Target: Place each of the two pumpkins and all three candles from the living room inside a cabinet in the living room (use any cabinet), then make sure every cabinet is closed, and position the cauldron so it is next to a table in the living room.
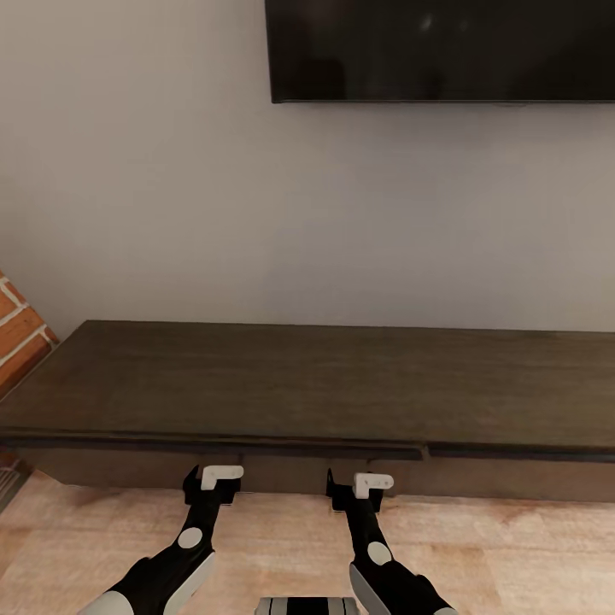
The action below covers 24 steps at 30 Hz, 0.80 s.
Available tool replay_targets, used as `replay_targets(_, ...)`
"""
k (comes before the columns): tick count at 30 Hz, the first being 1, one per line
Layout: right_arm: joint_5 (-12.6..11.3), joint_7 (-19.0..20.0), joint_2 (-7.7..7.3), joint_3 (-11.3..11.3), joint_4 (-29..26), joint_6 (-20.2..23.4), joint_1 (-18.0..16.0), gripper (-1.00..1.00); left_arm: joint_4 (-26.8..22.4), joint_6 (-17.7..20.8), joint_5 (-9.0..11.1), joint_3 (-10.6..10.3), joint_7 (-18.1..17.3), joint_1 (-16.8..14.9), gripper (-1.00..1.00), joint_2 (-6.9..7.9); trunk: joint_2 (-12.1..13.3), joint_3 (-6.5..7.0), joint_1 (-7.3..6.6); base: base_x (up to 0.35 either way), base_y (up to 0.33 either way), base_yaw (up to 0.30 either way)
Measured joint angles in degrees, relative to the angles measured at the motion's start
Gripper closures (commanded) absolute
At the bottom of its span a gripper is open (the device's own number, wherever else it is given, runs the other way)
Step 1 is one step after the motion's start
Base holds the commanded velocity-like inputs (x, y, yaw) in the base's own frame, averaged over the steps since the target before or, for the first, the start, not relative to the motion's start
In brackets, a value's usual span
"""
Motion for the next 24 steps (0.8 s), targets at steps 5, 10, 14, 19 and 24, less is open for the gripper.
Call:
replay_targets(5,-0.19,0.08,0.03,-0.04,0.03,-0.04,0.63,-1.00,0.00,0.04,0.03,-0.04,0.12,1.23,-1.00,0.00,0.00,-0.02,0.00,0.174,0.000,0.000)
replay_targets(10,-0.10,0.01,0.00,0.01,0.02,0.00,1.28,-1.00,0.00,0.00,0.05,-0.01,0.21,1.89,-1.00,0.00,0.00,-0.02,0.01,0.040,0.000,0.000)
replay_targets(14,-0.63,0.02,-0.02,0.05,0.41,-0.03,0.05,-1.00,0.58,-0.06,0.77,0.00,0.08,0.63,-1.00,0.01,0.01,-0.02,0.06,-0.182,0.000,0.000)
replay_targets(19,-0.01,0.00,0.00,0.00,0.00,0.02,0.00,-1.00,-0.01,-0.06,-0.02,0.09,0.07,-0.02,-1.00,0.01,0.00,0.00,0.06,-0.302,0.000,0.000)
replay_targets(24,0.00,0.00,0.00,0.00,0.00,0.04,0.00,-1.00,-0.01,-0.06,-0.02,0.08,0.07,-0.02,-1.00,0.01,0.00,0.00,0.06,-0.331,0.000,0.000)
